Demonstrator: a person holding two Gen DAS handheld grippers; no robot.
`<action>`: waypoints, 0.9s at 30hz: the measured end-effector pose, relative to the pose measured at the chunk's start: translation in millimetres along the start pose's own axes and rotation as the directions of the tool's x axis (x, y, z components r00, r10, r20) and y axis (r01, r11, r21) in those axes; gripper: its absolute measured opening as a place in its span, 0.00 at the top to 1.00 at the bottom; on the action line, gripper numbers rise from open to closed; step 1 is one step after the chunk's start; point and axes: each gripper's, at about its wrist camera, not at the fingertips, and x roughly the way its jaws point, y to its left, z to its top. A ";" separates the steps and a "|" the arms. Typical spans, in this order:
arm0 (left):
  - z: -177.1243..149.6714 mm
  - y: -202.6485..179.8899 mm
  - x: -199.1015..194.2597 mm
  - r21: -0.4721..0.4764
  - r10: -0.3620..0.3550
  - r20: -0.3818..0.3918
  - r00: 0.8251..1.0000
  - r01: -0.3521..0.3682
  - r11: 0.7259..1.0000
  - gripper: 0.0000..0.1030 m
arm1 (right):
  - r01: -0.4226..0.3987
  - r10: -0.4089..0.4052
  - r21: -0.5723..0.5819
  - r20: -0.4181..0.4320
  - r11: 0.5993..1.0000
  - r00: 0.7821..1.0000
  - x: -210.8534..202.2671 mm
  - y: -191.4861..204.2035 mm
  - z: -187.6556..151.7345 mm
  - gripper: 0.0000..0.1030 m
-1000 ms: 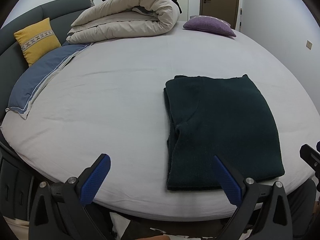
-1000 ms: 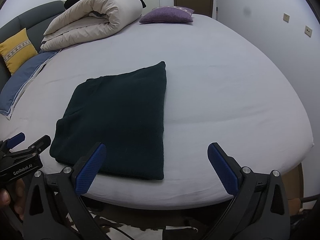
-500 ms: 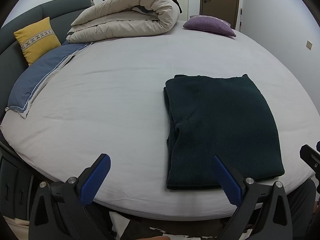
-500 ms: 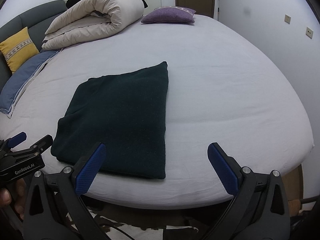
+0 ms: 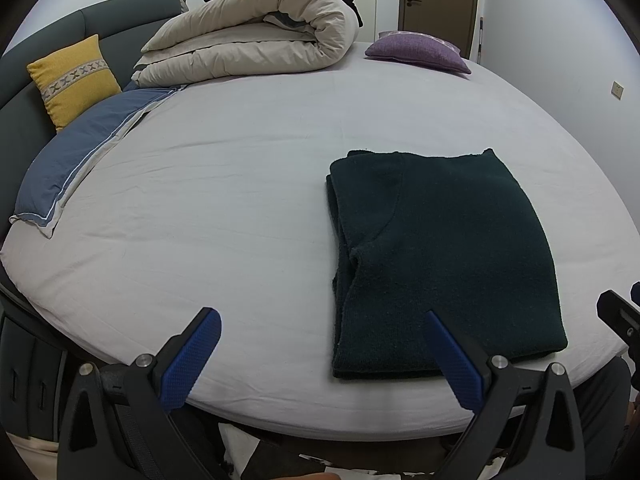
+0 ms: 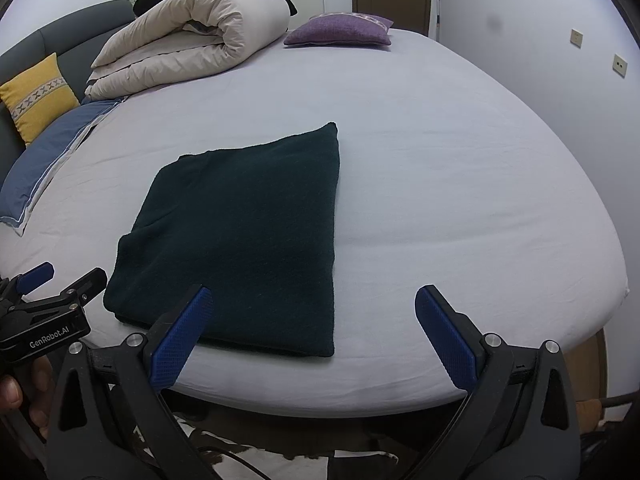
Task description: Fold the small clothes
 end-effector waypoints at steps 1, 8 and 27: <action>0.1 0.1 0.0 0.000 0.000 0.000 1.000 0.000 1.000 0.00 | 0.000 0.000 0.000 0.000 1.000 1.000 -0.1 0.3 -0.1 0.00; 0.2 -1.8 -0.6 0.003 -0.001 -0.001 1.000 0.001 1.000 0.00 | -0.002 0.002 -0.004 0.002 1.000 1.000 -0.6 0.5 0.7 0.00; 0.9 -2.8 -1.0 0.004 -0.001 -0.002 1.000 0.001 1.000 0.00 | -0.004 0.004 -0.003 0.003 1.000 1.000 -2.0 2.0 0.3 0.00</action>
